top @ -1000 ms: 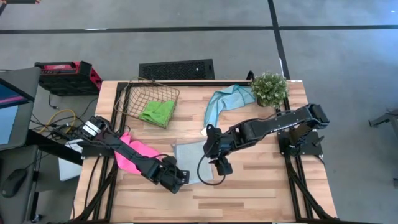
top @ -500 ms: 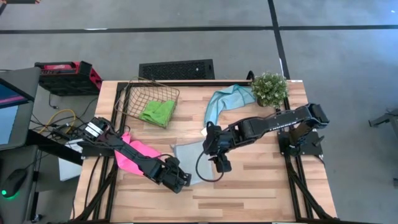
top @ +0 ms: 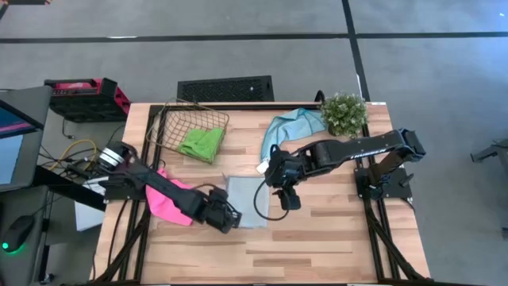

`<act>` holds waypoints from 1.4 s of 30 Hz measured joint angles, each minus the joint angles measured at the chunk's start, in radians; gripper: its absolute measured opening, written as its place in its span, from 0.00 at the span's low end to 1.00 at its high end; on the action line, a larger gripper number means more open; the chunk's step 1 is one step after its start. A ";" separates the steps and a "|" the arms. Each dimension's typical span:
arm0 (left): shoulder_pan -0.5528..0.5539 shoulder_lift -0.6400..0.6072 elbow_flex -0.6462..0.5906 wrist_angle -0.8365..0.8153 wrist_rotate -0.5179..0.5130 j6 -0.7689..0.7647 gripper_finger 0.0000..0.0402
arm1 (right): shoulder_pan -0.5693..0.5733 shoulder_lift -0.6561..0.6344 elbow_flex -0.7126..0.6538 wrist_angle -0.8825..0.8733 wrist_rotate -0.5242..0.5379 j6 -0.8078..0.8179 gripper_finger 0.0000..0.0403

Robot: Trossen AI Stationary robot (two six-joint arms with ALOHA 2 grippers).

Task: Fold microfiber towels
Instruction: Put the gray microfiber cloth into the gold wire basket

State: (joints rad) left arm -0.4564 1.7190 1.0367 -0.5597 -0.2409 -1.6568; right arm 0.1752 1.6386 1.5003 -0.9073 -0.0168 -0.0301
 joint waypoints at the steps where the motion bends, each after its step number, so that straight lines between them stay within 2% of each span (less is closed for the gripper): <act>1: 0.009 -0.020 0.000 -0.040 0.004 0.019 0.00 | -0.004 -0.005 -0.002 -0.018 0.002 -0.005 0.60; 9: 0.149 -0.204 -0.001 -0.291 0.009 0.199 0.00 | -0.046 -0.016 -0.001 -0.031 0.020 -0.061 0.60; 19: 0.371 -0.342 0.023 -0.400 0.019 0.587 0.00 | -0.093 -0.016 -0.001 -0.027 0.019 -0.101 0.60; 23: 0.433 -0.343 0.118 -0.522 0.020 0.792 0.00 | -0.120 -0.016 -0.001 -0.015 0.019 -0.068 0.60; 28: 0.500 -0.344 0.257 -0.674 -0.020 0.955 0.00 | -0.155 -0.016 -0.001 0.016 0.018 0.001 0.60; 34: 0.597 -0.344 0.424 -0.809 -0.069 1.060 0.00 | -0.188 -0.015 -0.001 0.046 0.018 0.023 0.60; 42: 0.718 -0.345 0.611 -0.852 -0.188 1.100 0.00 | -0.210 -0.015 -0.001 0.075 0.018 0.023 0.60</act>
State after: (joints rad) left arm 0.2618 1.3742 1.6477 -1.4113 -0.4284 -0.5565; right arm -0.0347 1.6238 1.4990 -0.8321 0.0013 -0.0074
